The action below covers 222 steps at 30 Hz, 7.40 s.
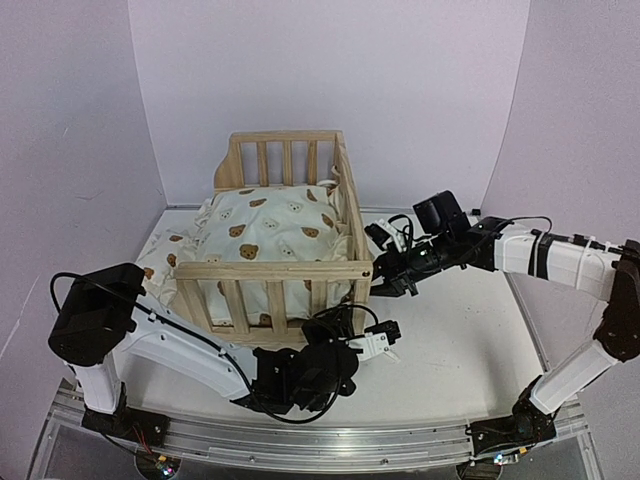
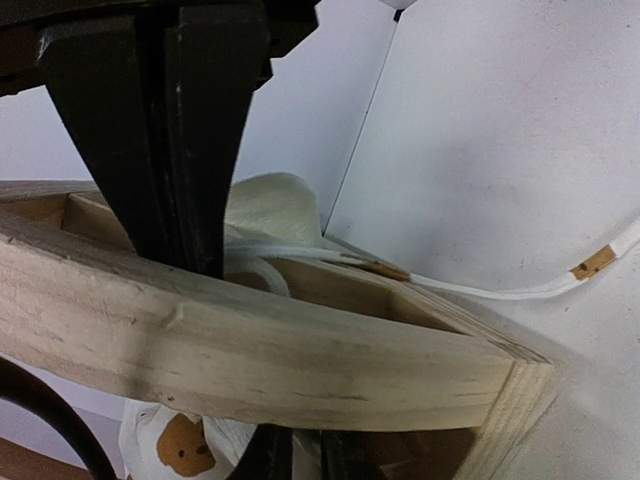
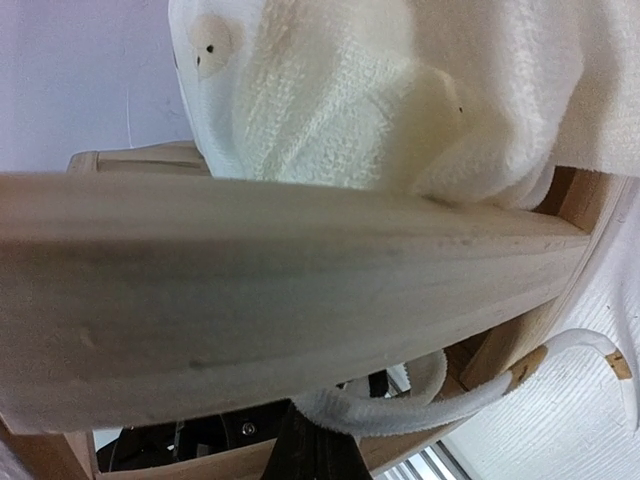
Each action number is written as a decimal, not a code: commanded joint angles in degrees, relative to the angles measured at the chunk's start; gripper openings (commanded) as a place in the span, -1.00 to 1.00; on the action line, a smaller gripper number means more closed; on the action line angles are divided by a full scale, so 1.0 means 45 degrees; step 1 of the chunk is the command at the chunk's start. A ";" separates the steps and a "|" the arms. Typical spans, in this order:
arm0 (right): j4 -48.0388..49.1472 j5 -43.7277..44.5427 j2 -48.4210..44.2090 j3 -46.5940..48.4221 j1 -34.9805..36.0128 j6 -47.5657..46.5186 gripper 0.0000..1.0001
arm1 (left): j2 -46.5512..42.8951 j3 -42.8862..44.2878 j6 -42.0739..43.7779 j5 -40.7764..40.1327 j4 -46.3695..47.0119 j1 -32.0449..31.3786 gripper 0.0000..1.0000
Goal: Set up the pet bed
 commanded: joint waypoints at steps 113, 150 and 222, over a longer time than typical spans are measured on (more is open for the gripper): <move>0.7667 -0.0727 0.0327 -0.1722 0.0005 0.1451 0.38 | -0.2517 -0.8174 -2.1017 1.6185 -0.2208 0.1776 -1.00; 0.0409 0.9004 -0.1288 0.1407 0.0294 -0.4529 0.54 | -0.9943 -0.8160 -1.7110 1.2631 -0.3679 0.0937 0.93; -0.0339 0.8861 -0.0740 -0.3043 0.1116 -0.4514 0.31 | -0.2285 -0.3772 -1.9418 1.1155 -0.7122 0.0126 -0.05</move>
